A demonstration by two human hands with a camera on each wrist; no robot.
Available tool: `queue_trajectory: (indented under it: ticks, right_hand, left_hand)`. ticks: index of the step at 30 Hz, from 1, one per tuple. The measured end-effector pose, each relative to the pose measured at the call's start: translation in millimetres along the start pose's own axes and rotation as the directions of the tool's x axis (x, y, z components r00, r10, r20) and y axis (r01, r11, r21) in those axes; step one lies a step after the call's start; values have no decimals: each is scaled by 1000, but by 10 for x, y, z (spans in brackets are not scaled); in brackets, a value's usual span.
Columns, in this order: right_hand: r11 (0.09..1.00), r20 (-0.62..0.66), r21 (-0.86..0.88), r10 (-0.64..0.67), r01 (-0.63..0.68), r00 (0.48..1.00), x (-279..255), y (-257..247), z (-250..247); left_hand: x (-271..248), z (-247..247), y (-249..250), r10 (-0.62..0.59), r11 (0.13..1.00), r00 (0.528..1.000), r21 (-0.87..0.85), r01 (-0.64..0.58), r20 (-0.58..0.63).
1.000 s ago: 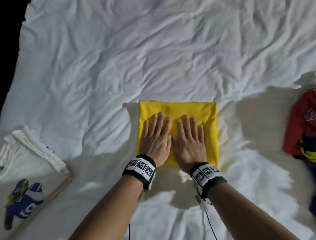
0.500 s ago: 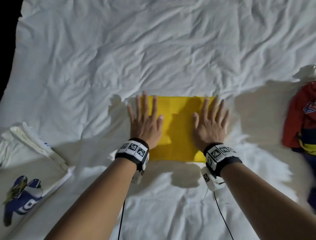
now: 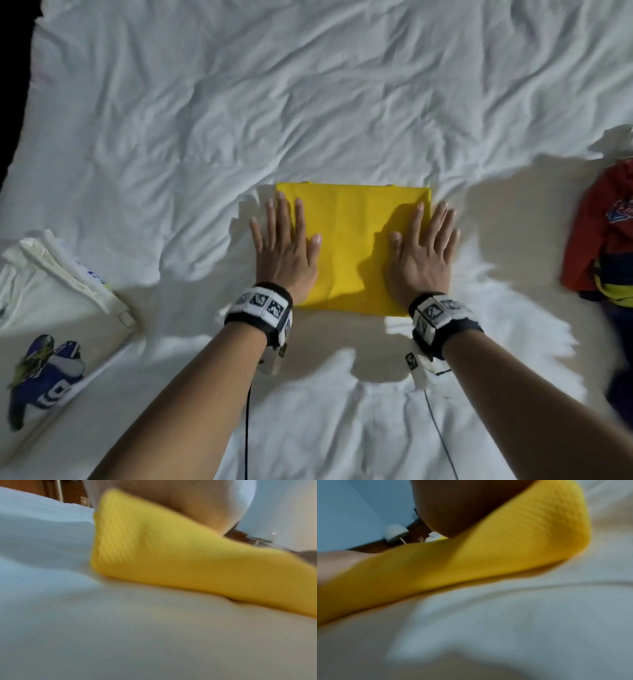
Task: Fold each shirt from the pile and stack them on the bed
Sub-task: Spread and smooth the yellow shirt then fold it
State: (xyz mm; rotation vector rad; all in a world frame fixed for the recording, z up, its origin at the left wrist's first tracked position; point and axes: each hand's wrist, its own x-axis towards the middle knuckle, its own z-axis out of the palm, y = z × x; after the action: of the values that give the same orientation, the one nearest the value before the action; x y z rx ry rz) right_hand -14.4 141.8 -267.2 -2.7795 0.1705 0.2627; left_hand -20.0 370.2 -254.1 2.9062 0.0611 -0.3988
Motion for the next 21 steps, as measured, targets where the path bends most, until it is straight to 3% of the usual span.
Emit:
queue_trajectory:
  ticks: [2,4,9,12,15,17,21]
  right_hand:
    - [995,-13,-6,-103,103,995,-276,-99,22]
    - [986,48,-18,-167,168,985,-525,-46,118]
    - [999,100,18,-40,38,994,-623,253,165]
    - [991,111,111,57,-70,992,-592,205,17]
    - [912,76,338,218,-231,973,-593,199,-122]
    - [825,178,426,326,-371,929,-616,183,-157]
    - [725,364,440,395,-530,843,-633,169,-153]
  left_hand:
    - [-257,80,90,162,986,986,40,-161,-34]
    - [-452,180,38,205,975,979,86,-205,10]
    - [-533,206,-458,19,989,998,144,-28,62]
    - [-473,7,-398,-65,986,996,161,53,68]
    - [-338,-335,112,-71,992,997,106,66,40]
    - [-234,-483,608,15,999,998,33,-17,63]
    - [40,-569,1534,9,996,965,-89,15,263]
